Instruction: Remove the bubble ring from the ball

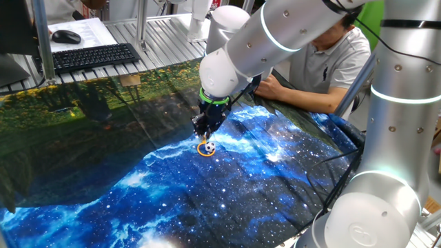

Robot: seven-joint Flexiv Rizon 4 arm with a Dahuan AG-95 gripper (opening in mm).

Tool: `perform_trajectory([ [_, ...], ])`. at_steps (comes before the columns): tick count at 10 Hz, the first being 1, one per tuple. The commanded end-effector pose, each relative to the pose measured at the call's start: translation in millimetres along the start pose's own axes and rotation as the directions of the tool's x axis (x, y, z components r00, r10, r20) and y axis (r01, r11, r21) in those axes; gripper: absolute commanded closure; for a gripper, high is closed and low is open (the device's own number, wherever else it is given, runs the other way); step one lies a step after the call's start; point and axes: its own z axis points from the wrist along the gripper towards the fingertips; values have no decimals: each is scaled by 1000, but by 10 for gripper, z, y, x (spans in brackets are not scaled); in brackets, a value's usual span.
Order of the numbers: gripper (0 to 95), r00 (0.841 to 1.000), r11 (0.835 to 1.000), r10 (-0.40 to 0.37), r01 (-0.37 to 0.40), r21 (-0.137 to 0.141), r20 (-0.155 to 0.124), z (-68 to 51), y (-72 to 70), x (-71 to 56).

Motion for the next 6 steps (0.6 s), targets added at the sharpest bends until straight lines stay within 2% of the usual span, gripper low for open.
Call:
perform_trajectory([
  [1, 950, 1000, 1000, 5, -5, 7, 3, 2, -5, -5],
  [3, 950, 1000, 1000, 1, -1, 7, 3, -8, -5, -6],
  [6, 950, 999, 1000, 8, -8, 10, -35, -151, 8, 18],
])
